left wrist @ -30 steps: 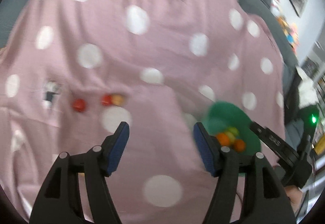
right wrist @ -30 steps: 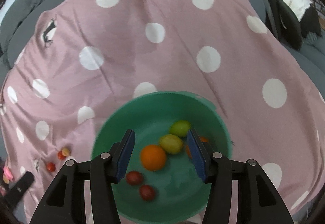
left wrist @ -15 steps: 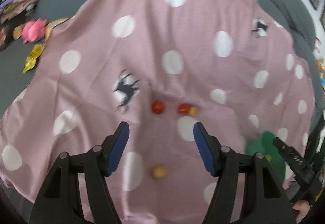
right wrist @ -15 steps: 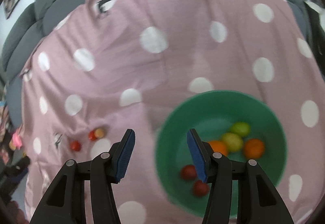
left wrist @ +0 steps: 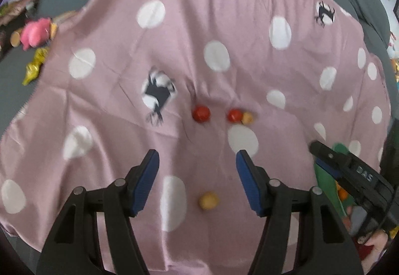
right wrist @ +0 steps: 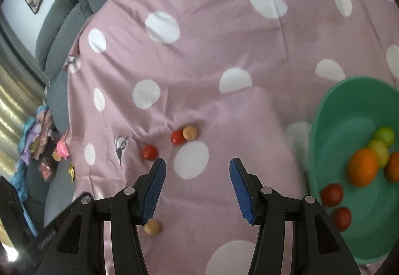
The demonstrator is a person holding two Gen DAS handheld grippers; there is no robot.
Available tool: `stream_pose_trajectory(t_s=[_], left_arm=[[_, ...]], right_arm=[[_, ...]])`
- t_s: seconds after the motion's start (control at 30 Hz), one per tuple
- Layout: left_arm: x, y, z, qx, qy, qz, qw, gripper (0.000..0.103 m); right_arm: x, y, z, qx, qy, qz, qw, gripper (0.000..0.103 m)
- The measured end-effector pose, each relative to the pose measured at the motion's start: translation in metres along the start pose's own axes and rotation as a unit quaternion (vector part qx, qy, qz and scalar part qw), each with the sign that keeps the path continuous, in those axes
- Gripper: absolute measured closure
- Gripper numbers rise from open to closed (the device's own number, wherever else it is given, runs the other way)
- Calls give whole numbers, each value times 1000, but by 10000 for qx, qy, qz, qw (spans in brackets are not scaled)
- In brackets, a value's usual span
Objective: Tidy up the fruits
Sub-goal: 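Move both tools back toward the small yellow fruits beside the cherry tomatoes, then close the left gripper on a small yellow fruit while the right grasps another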
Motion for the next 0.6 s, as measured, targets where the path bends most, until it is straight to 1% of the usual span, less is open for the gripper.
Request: stream_pose_trajectory(t_s=[0.07, 0.13, 0.2, 0.27, 0.33, 0.4, 0.43, 0.47, 0.5, 0.57, 0.6], left_arm=[[-10, 6, -3, 32, -24, -200, 9998, 41], [-21, 15, -4, 1, -57, -428, 9991, 44], [-32, 21, -1, -53, -2, -640, 9979, 51], [-37, 25, 3, -108, 22, -742, 9972, 55], [-43, 29, 10, -215, 44, -825, 9963, 57], [-50, 33, 17, -374, 60, -932, 9949, 66], [-54, 35, 19, -427, 52, -994, 9941, 68], [-59, 36, 20, -445, 27, -1042, 9936, 71], [-63, 38, 20, -458, -42, -1095, 9929, 75], [-69, 40, 20, -485, -191, -1145, 9921, 79], [-71, 40, 20, -477, -159, -1169, 9919, 79]], right_arm=[[-5, 2, -1, 62, 161, -39, 9998, 49], [-10, 3, -1, 107, 276, -70, 9995, 49], [-18, 4, -2, 111, 336, -160, 9992, 49], [-23, 4, -2, 146, 398, -211, 9989, 49], [-28, 4, -3, 210, 456, -246, 9984, 49], [-32, 3, -4, 255, 469, -268, 9982, 49], [-35, 2, -5, 280, 483, -284, 9980, 49], [-37, 0, -6, 311, 490, -307, 9978, 49], [-41, -3, -7, 323, 465, -325, 9979, 49], [-50, -13, -10, 283, 340, -352, 9984, 50], [-54, -18, -10, 262, 300, -370, 9985, 56]])
Point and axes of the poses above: each gripper's, at about its wrist camera, not at the fingertips, and x roughly against the way its jaws point, z to its right, y to its underside, the point moved 8 cm from there along -x, roughly the way its jaws point, and after that the axes turned 10 degrees about -z, right-handed, at the moved point
